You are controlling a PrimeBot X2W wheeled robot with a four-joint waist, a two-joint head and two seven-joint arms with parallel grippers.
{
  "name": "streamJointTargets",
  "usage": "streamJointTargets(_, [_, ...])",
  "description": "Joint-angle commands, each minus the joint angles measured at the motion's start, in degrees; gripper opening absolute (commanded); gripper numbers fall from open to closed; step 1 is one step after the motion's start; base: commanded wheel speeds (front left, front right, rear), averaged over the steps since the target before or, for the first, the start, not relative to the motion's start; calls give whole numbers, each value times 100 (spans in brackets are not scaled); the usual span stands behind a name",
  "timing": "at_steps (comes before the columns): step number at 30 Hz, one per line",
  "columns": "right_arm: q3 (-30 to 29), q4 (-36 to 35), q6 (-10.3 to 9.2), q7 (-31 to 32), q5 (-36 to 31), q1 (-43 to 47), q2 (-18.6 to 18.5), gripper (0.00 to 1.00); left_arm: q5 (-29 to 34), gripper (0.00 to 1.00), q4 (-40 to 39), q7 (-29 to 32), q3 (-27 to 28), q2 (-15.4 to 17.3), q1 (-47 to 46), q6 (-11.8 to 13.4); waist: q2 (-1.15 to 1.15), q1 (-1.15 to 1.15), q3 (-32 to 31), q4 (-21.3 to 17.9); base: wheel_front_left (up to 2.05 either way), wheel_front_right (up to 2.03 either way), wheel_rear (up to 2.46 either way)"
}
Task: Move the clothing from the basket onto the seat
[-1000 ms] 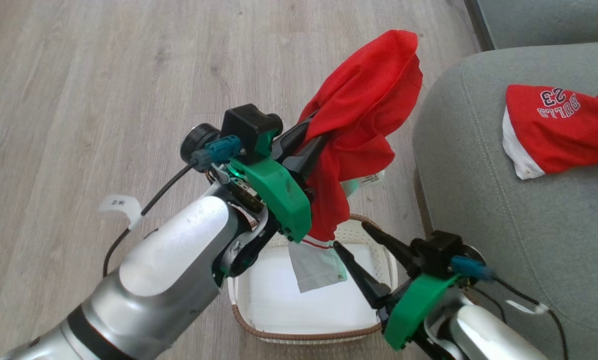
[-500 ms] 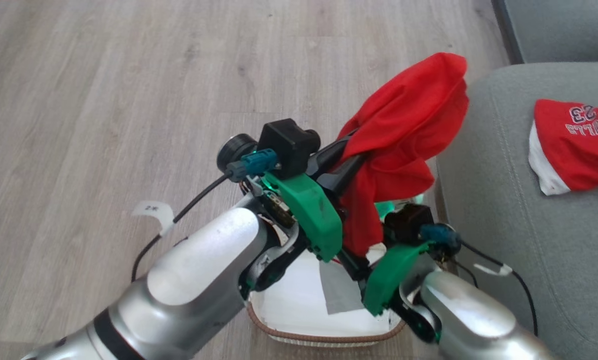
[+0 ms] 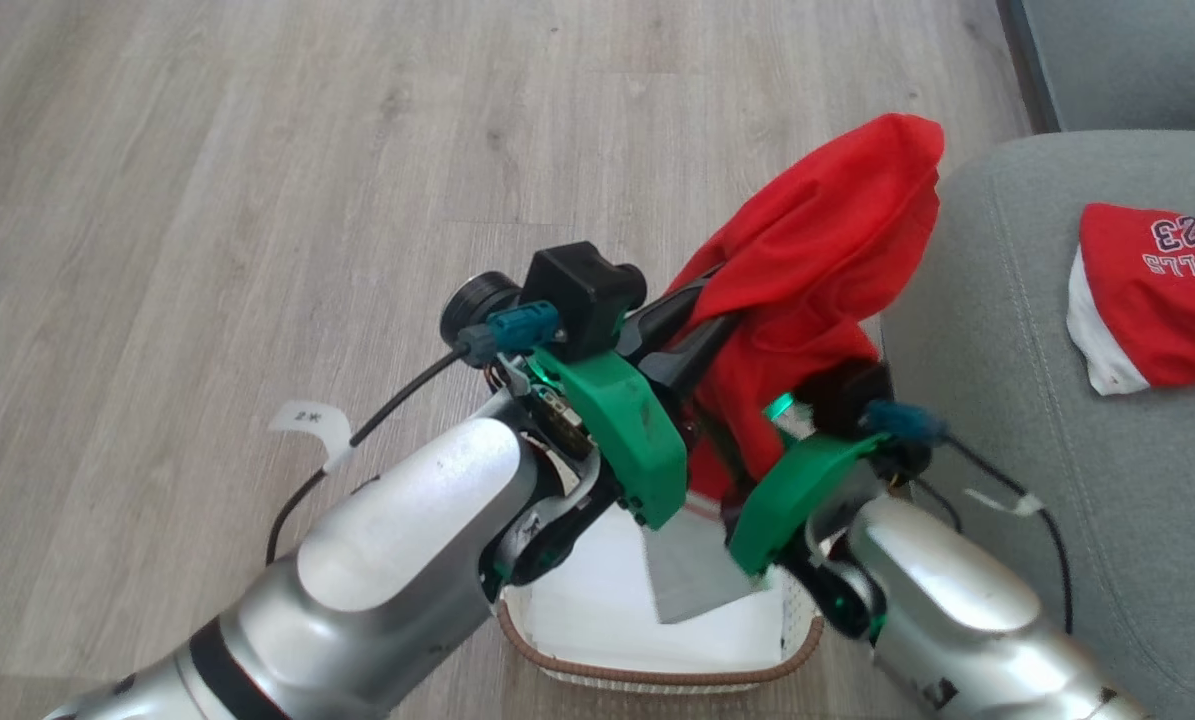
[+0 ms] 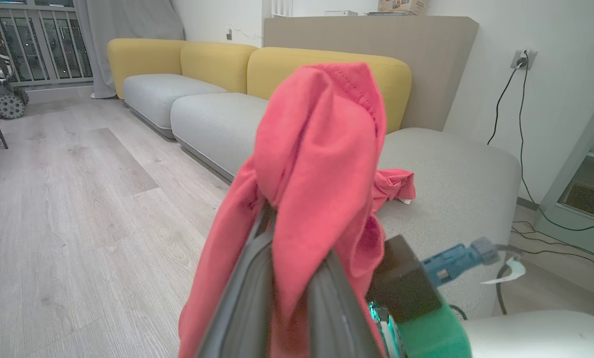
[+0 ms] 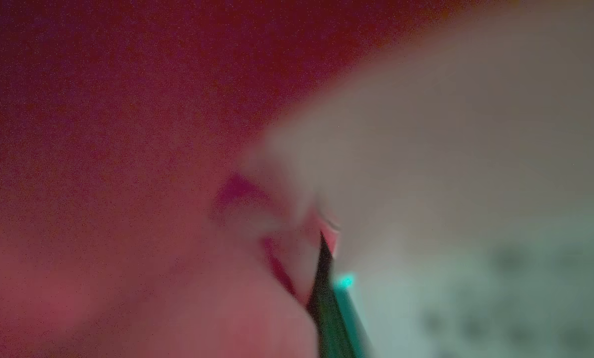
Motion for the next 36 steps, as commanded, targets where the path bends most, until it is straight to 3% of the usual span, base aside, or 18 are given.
streamJointTargets(1, [-278, -325, -1, -77, -42, -14, 82, 0, -73, 0, -142, -45, 263, 102, -275, 52, 0, 0, 21, -46, 0, 0, 0])
streamJointTargets(14, [-2108, -1534, -1, -78, -869, 982, 32, 0, -102, 0, -180, -137, 262, 342, 11, 157, 0, 0, 55, -354, 0, 0, 0])
streamJointTargets(17, [-2469, -1851, -1, -78, -1049, 1115, 53, 0, -103, 20, -218, -135, 220, 347, 56, 159, 0, 0, 51, -467, 0, 0, 0])
streamJointTargets(19, [-2702, -2053, -1, -78, -1164, 1190, 67, 0, -91, 42, -252, -138, 192, 344, 66, 160, 0, 0, 66, -552, 0, 0, 0])
streamJointTargets(20, [-2816, -2147, -1, -78, -1214, 1227, 74, 0, -87, 66, -266, -139, 177, 340, 69, 157, 0, 0, 70, -595, 0, 0, 0])
streamJointTargets(21, [-2920, -2237, -1, -78, -1261, 1262, 79, 0, -83, 98, -275, -136, 162, 340, 74, 155, 0, 0, 73, -645, 0, 0, 0])
streamJointTargets(36, [-3694, -3321, -1, -79, -1587, 1569, -223, 0, -22, 100, -310, -184, 50, 392, 135, 190, 0, 0, 105, -1788, 0, 0, 0])
